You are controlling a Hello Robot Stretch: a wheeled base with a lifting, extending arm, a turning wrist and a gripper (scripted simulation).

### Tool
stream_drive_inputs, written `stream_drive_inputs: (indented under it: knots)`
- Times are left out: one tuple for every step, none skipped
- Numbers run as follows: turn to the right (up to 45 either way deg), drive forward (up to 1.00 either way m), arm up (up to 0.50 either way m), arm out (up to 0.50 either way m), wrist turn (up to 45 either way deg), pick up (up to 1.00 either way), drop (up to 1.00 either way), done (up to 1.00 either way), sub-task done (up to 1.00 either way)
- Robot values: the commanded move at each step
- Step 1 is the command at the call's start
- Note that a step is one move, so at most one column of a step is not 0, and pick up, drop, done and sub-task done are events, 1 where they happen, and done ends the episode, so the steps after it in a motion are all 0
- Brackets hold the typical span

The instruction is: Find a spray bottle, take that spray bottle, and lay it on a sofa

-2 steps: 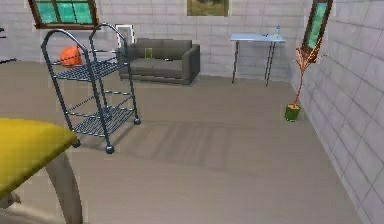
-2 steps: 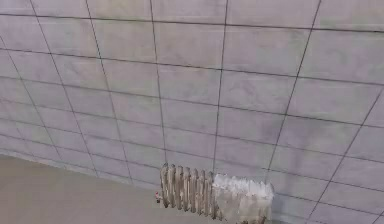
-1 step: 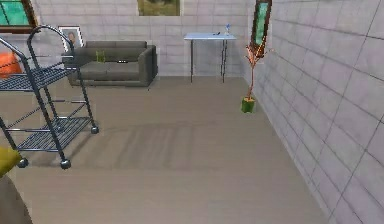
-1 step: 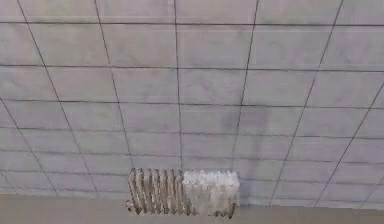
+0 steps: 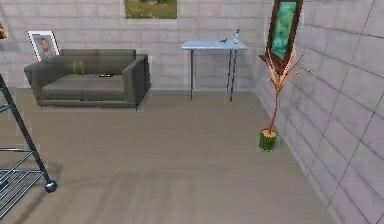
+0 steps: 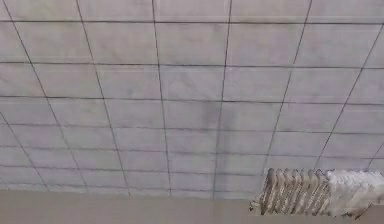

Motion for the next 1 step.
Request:
stream_drive_inputs:
  knots:
    - [-18.0, 0.0, 0.0, 0.0, 0.0, 0.0, 0.0, 0.0, 0.0]
